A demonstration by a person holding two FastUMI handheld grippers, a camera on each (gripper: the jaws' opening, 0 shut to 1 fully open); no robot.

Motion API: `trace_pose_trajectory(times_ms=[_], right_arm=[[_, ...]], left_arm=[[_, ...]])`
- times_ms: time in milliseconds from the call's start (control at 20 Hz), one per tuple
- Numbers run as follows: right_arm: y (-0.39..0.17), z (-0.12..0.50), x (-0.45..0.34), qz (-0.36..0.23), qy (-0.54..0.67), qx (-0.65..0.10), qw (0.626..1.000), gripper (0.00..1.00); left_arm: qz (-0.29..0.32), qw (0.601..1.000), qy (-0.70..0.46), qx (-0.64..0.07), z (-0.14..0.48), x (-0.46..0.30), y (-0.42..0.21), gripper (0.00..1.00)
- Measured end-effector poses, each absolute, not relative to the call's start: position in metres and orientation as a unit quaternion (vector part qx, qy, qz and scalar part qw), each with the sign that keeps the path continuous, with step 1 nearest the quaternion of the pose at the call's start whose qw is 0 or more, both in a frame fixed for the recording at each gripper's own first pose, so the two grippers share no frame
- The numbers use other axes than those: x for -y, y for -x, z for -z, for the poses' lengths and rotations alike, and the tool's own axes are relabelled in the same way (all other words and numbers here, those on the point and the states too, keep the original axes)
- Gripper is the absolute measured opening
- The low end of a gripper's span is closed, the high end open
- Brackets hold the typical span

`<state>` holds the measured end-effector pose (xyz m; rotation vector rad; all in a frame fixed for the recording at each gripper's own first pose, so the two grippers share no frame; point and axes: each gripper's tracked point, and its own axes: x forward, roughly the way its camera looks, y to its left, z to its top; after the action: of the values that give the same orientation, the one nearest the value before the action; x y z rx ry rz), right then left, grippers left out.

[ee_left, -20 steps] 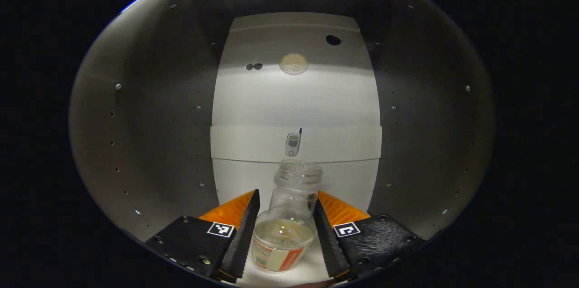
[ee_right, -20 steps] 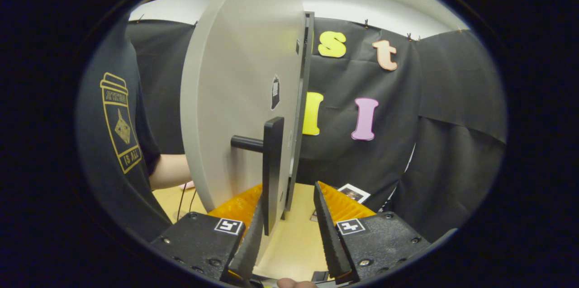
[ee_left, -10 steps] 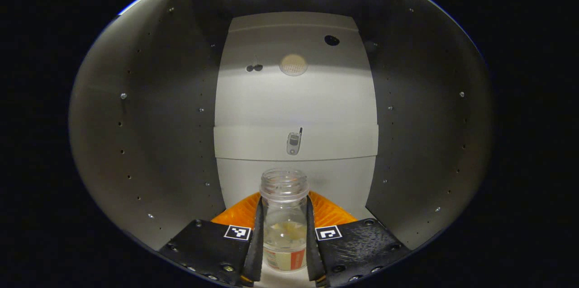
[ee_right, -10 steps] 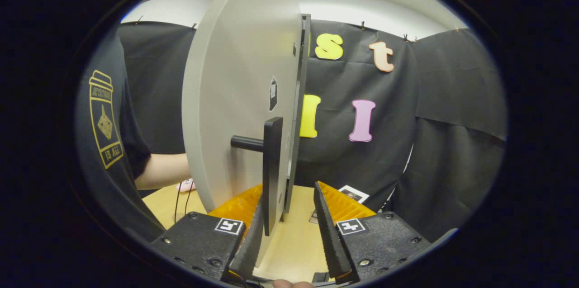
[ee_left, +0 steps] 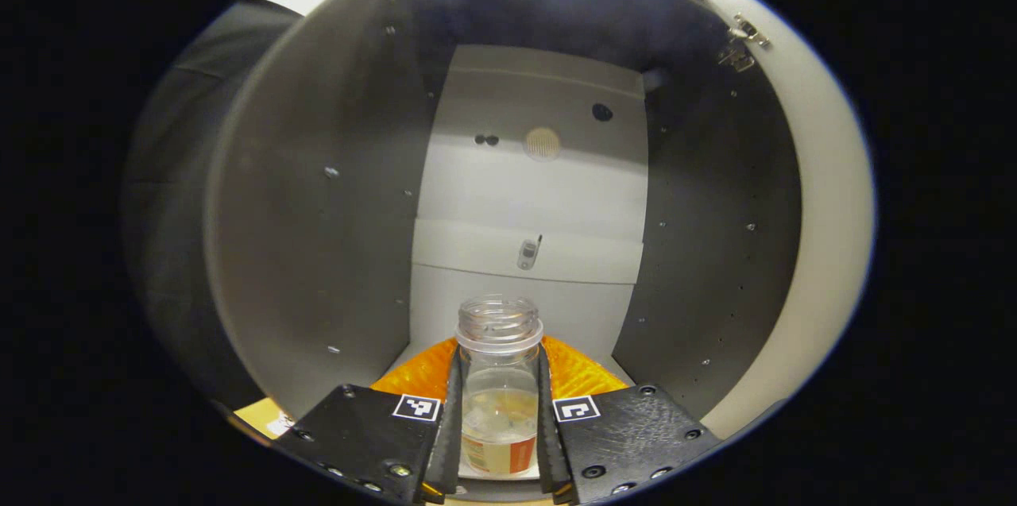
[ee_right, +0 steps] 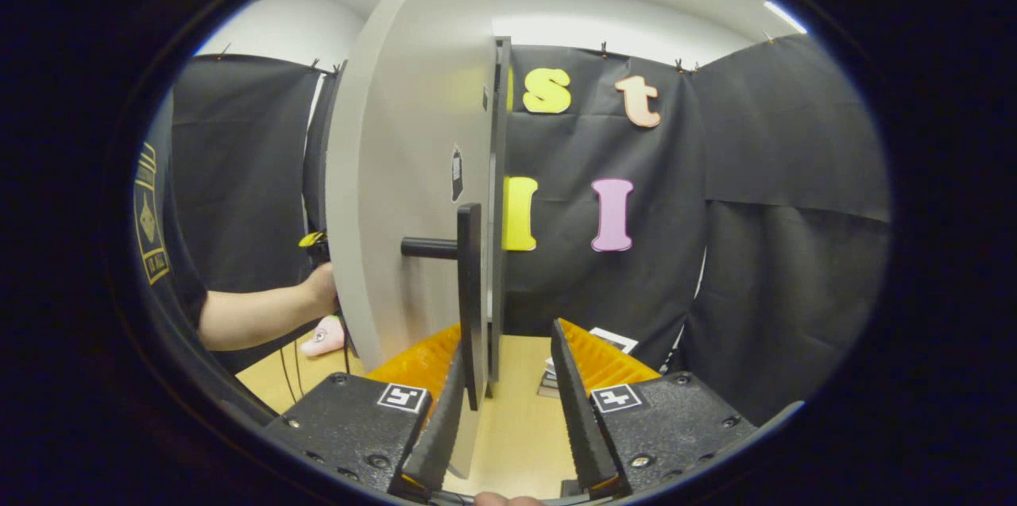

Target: Open the cabinet door with the right hand, grasp the bottle in the cabinet with the left hand and place it on the coaster, then close the cabinet door with the right hand.

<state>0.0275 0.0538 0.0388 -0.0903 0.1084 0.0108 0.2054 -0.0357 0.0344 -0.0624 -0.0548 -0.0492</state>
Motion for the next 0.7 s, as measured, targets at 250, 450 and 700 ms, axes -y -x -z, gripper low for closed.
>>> trace_pose_trajectory(times_ms=[250,450,700], right_arm=[[-0.030,-0.029,-0.050,0.019,0.020,-0.064,0.998,0.62],[-0.026,-0.033,-0.052,0.058,-0.016,-0.040,0.997,0.64],[-0.017,-0.023,-0.045,0.116,-0.025,-0.040,0.992,0.65]], left_arm=[[-0.023,0.994,0.027,0.099,-0.053,-0.012,-0.137,0.31],[-0.041,0.993,0.021,0.109,-0.029,-0.044,-0.086,0.48],[-0.048,0.996,0.026,0.076,0.031,-0.085,-0.055,0.43]])
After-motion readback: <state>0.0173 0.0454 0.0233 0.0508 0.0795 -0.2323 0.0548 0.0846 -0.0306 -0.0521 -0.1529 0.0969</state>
